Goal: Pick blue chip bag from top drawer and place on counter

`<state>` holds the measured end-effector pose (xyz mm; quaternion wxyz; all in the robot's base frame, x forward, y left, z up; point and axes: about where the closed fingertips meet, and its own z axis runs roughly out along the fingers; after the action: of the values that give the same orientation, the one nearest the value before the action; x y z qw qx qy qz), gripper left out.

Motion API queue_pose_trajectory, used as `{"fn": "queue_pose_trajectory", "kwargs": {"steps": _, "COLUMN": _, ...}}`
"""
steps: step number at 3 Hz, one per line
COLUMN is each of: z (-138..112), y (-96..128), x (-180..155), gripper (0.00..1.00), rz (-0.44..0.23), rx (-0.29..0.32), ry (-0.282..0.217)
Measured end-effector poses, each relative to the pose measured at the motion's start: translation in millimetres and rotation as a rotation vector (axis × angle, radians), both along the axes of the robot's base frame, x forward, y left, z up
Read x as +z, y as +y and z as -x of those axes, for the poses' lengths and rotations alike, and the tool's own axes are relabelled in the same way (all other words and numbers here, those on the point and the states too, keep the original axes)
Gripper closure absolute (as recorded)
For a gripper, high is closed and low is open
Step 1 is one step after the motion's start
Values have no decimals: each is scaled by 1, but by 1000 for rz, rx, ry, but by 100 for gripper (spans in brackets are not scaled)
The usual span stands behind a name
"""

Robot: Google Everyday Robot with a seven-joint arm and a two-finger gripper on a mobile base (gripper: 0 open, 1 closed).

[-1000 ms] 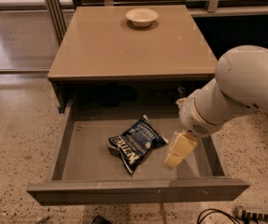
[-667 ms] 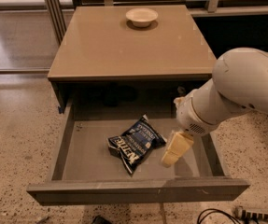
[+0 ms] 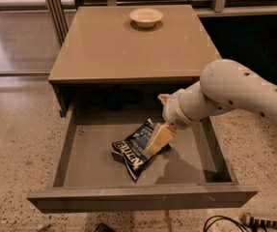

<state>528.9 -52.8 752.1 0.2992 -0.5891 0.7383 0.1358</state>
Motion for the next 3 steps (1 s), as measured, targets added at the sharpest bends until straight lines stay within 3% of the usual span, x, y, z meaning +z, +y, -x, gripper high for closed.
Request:
{"fn": "queue_pose_trajectory", "kwargs": {"steps": 1, "z": -18, "y": 23, "x": -45, "gripper": 0, "rz": -48, "rx": 12, "ry": -2}}
{"fn": "queue_pose_trajectory", "kwargs": {"steps": 3, "z": -5, "y": 48, "x": -112, "gripper": 0, "rz": -58, "rx": 23, "ry": 55}}
